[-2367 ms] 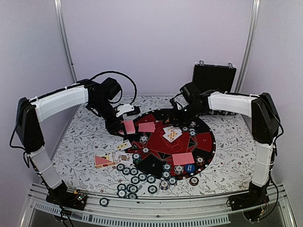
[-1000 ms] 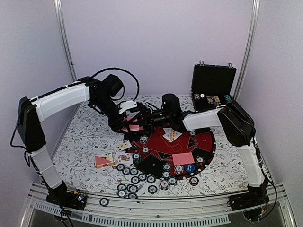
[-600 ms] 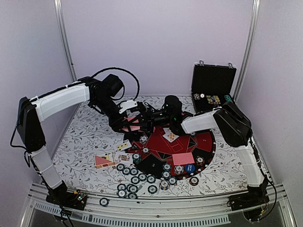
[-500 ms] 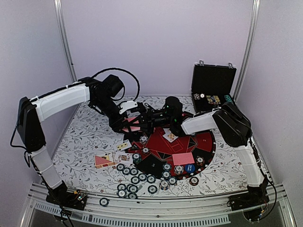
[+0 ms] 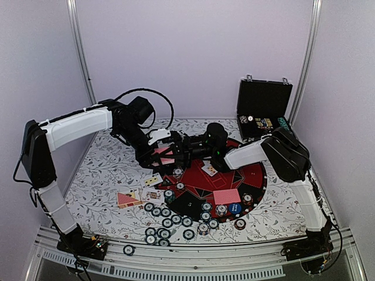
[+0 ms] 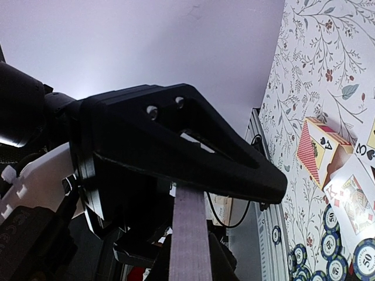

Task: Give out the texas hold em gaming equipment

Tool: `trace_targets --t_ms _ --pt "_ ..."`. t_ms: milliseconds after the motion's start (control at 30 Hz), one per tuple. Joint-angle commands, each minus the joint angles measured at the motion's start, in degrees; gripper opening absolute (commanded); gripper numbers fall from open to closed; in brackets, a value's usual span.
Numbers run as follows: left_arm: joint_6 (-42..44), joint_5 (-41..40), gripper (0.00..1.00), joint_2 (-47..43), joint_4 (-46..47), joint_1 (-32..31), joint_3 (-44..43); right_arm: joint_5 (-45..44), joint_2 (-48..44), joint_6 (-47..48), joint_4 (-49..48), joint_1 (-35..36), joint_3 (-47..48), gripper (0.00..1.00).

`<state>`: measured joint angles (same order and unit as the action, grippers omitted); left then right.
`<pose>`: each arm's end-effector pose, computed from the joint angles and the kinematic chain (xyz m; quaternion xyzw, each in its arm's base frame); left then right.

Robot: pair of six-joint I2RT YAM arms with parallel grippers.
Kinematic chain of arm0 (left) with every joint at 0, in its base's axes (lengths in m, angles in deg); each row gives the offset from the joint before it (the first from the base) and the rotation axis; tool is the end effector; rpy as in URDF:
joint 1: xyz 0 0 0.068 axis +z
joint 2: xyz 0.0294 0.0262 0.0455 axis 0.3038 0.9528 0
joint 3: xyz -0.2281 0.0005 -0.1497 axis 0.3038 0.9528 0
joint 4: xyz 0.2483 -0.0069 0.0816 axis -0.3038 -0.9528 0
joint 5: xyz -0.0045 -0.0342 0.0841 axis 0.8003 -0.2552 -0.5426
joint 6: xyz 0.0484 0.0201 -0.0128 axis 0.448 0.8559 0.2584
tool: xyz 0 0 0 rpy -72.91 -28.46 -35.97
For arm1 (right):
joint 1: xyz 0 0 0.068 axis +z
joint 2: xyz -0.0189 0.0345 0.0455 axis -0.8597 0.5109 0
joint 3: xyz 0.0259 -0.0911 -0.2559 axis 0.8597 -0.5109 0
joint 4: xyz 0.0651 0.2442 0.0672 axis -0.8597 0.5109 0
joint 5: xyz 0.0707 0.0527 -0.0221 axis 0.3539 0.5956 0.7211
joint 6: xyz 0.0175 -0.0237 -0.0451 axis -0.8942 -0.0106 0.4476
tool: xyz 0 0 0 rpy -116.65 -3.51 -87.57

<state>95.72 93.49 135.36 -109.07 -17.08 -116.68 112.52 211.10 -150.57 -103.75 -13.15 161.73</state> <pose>0.2861 -0.2144 0.2727 0.5590 0.7916 -0.1869 0.1610 0.3279 0.3867 0.1747 0.1510 -0.6598 -0.7315 0.0822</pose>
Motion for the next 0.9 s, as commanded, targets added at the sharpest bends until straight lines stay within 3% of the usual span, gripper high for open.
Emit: trace_targets --t_ms 0,200,400,667,733,867 --pt "1.5 -1.7 0.72 -1.7 0.9 0.0 0.4 1.6 -0.6 -0.2 -3.4 0.4 0.1 0.06" --pt "2.4 -3.6 0.70 -2.3 1.5 0.0 0.4 1.7 -0.9 2.3 -0.1 0.6 -0.4 0.06" --pt "3.0 -2.8 0.54 -2.1 0.5 0.0 0.4 1.6 -0.7 2.9 1.1 0.7 0.1 0.07" --pt "3.3 -3.1 0.42 -3.2 2.1 0.0 1.1 1.6 -0.8 4.1 3.0 0.7 0.5 0.22" --pt "3.4 -3.3 0.44 -3.6 2.8 0.1 1.4 1.6 -0.9 4.5 3.4 0.7 0.6 0.22" --pt "3.4 -3.9 0.62 -5.5 5.3 0.0 2.2 1.7 -1.0 5.2 4.3 0.8 0.6 0.19"
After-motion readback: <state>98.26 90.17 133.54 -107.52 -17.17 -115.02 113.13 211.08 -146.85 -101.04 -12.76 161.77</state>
